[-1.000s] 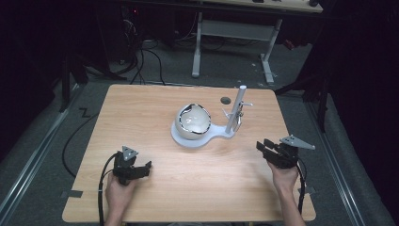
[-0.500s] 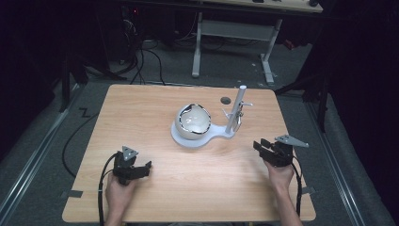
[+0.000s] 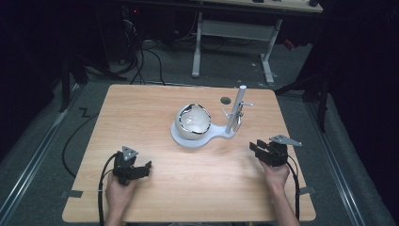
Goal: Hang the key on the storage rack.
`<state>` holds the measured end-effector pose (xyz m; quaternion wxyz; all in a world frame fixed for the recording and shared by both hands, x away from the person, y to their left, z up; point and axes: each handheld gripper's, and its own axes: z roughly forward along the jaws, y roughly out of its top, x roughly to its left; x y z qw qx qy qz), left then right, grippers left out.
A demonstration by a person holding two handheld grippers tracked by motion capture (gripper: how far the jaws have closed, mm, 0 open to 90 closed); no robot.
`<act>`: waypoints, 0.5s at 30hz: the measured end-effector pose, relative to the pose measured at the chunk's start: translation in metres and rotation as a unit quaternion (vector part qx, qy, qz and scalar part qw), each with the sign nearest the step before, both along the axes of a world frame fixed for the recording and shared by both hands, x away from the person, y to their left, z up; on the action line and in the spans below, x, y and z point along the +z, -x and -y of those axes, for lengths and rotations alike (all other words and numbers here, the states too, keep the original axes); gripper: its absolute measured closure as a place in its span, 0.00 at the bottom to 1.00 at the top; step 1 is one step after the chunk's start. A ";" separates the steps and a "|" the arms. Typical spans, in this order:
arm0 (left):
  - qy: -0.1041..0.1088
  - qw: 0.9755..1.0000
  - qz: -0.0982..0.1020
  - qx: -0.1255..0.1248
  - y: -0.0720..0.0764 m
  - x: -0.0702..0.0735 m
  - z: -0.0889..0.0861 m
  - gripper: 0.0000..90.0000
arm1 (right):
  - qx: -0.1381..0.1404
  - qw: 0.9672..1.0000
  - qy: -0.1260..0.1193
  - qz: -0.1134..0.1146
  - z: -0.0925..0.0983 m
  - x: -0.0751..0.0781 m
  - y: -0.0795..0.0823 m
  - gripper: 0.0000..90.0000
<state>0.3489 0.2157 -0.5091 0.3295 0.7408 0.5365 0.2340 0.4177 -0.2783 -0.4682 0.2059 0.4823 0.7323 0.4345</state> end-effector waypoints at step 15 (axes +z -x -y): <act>0.000 1.000 0.000 0.000 0.000 0.000 0.000 0.21 | -0.005 1.000 0.019 -0.014 -0.002 -0.015 -0.002 0.63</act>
